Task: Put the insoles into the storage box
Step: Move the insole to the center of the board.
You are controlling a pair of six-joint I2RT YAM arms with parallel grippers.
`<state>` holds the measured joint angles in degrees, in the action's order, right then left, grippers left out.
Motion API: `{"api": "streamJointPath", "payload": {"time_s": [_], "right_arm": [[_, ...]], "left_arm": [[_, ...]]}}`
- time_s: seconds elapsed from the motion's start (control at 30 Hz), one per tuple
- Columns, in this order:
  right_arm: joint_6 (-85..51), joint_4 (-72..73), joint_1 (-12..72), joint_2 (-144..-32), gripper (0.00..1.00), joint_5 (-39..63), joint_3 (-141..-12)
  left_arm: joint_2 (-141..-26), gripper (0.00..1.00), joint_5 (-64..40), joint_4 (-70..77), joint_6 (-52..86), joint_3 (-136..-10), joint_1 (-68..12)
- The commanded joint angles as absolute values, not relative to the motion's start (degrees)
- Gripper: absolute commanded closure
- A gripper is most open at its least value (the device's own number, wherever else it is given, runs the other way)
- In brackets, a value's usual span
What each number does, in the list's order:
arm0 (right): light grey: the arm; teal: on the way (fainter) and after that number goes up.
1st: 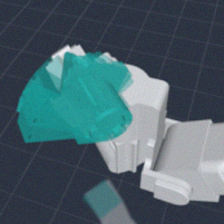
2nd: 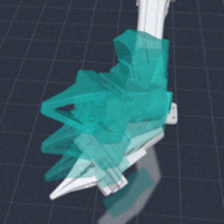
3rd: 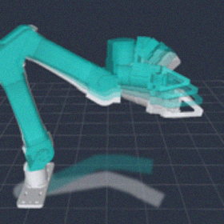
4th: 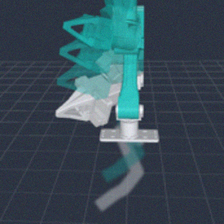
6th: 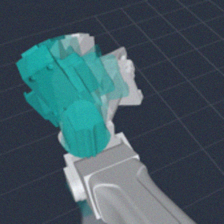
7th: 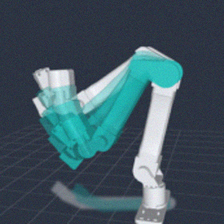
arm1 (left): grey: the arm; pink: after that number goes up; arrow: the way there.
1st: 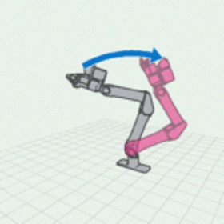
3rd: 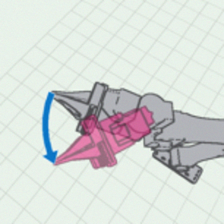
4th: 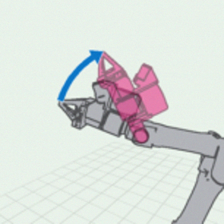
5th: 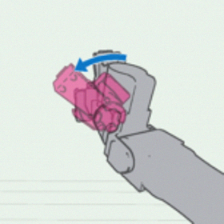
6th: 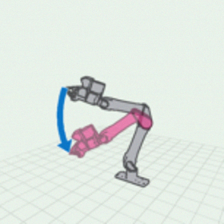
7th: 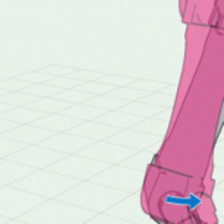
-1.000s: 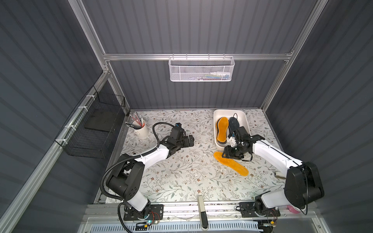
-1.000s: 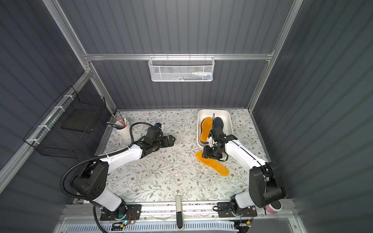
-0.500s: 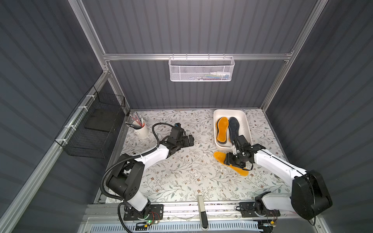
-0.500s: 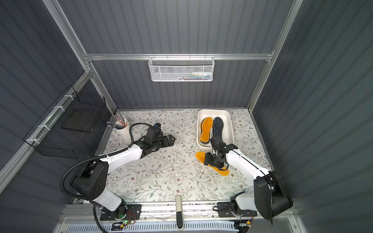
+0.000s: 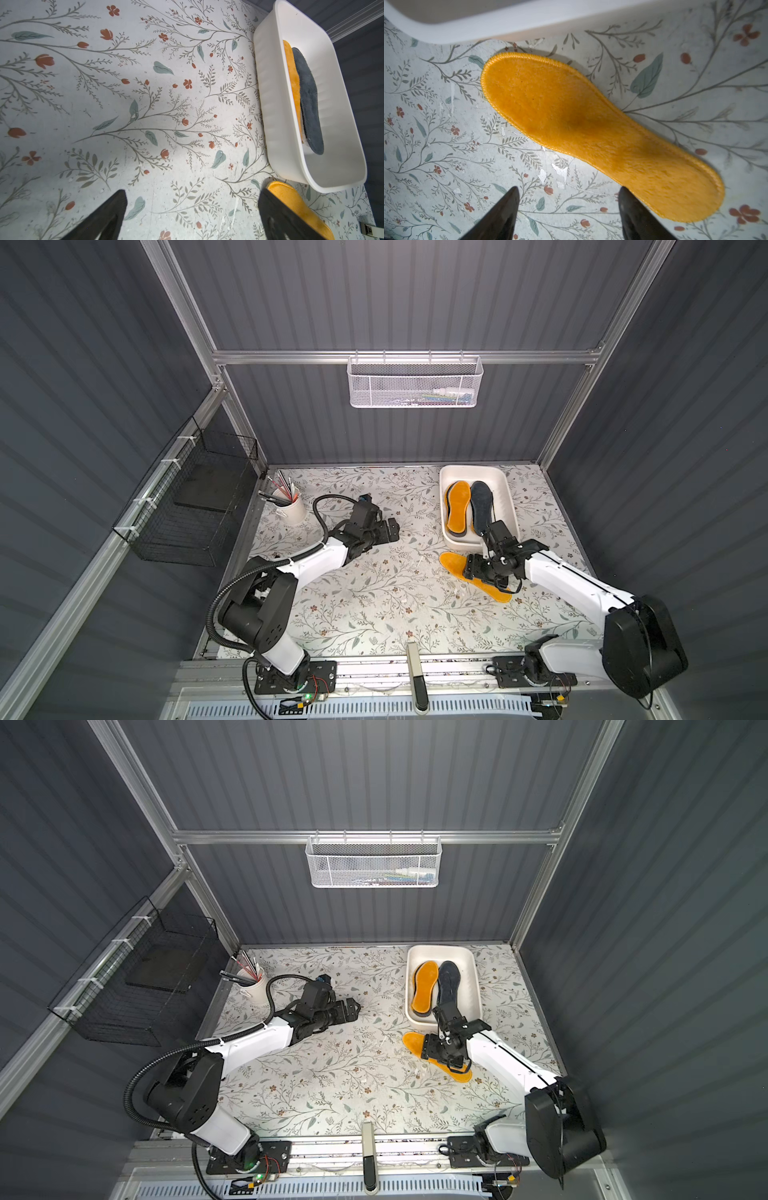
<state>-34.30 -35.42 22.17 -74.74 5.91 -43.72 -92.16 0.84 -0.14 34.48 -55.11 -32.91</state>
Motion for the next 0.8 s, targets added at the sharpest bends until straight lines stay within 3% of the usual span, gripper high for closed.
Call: {"api": "streamJointPath", "payload": {"time_s": [0.0,0.77], "right_arm": [[-34.92,-35.17,22.41,-76.00,0.23,4.49,-43.72],[-38.22,-31.43,22.41,-75.78,0.17,3.68,-36.61]], "left_arm": [[-91.15,0.00,-0.01,-1.47,35.25,-54.83,-32.62],[-89.79,0.00,2.90,-3.51,34.37,-52.83,-32.56]]}}
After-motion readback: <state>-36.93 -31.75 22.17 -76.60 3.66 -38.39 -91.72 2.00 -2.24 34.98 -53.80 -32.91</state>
